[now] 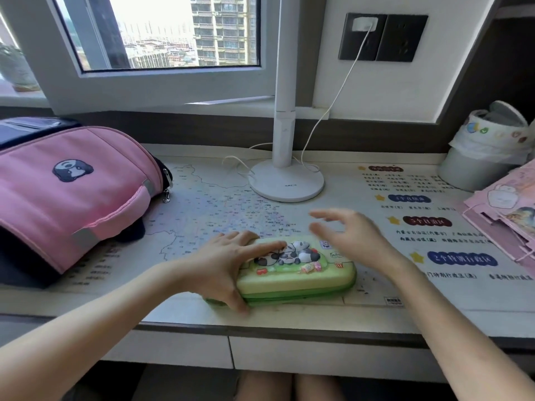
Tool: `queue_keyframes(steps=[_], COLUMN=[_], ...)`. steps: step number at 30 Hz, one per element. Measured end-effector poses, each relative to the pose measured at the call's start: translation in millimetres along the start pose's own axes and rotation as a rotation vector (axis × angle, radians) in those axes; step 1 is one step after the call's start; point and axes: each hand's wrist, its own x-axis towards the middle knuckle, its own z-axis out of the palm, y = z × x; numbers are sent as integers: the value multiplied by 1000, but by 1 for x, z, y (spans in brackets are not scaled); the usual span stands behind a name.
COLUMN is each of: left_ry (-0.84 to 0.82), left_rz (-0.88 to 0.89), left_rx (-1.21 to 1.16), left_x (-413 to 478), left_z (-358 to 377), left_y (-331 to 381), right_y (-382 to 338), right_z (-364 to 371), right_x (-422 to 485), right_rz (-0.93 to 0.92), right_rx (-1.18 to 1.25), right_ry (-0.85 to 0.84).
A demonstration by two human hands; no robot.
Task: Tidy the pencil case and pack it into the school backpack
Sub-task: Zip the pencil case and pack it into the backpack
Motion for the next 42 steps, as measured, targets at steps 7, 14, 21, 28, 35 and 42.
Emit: queue_keyframes(steps=[7,14,21,28,35,42], left_ry=[32,316,315,466,532,579], left_rz=[-144,-786,-844,-623,-165,141], left_rx=[-207,573,767,352,318,148], left_x=[-16,-56,-69,-77,-102,-90], left_z=[-6,11,3,-10,-5,-26], left_y=[-9,-67,-108,-83,-16,59], right_y=[-25,32,49,22,-31,-51], right_z=[36,-6,-6,8,17,25], right_x=[-28,-41,-31,-40,-34,-36], right_rz=[-223,204,414,212,31,7], right_rx=[-625,-783,-905,-795,-416,-18], right_ry=[-203,25,382,475,394,173])
